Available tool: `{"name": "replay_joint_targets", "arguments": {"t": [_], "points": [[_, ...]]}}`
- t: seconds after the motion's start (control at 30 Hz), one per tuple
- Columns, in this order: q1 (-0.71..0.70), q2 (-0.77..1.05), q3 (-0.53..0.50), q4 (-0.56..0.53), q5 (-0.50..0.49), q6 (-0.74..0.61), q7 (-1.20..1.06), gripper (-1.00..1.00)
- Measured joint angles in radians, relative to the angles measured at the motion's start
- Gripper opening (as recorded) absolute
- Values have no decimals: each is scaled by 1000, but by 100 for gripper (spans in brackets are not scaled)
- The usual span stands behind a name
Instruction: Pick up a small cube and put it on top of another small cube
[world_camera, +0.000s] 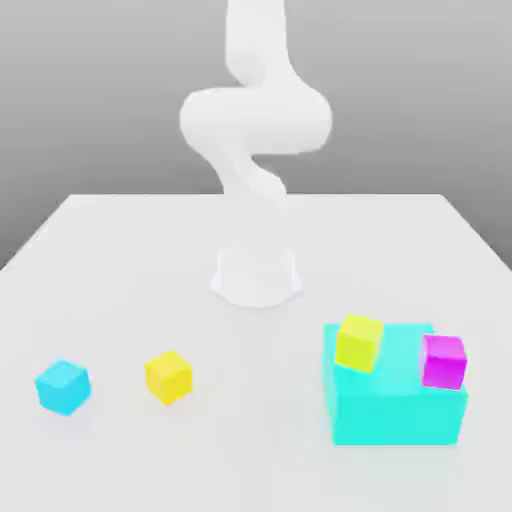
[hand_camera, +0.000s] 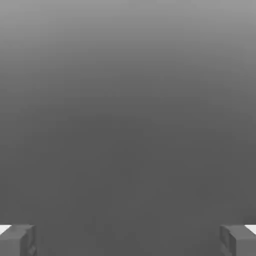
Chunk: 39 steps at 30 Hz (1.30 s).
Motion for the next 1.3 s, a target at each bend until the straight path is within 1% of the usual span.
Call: {"name": "replay_joint_targets", "arguments": {"t": [0.2,0.4,0.73,0.8,0.9,1.0,1.03,1.23,1.3], "points": [[-138,210,-24,-83,41,110,254,0],[-263,412,-49,-163,62,217,514,0],[-462,746,-137,-298,56,398,976,0],[-475,813,-163,-324,52,434,1070,0],[-489,919,-151,-320,93,512,1077,0],[-533,1028,-98,-301,140,598,1047,0],[-545,1053,-83,-296,148,618,1041,-100],[-551,1066,-76,-293,152,631,1038,-100],[-539,1030,-93,-301,136,602,1050,-100]]}}
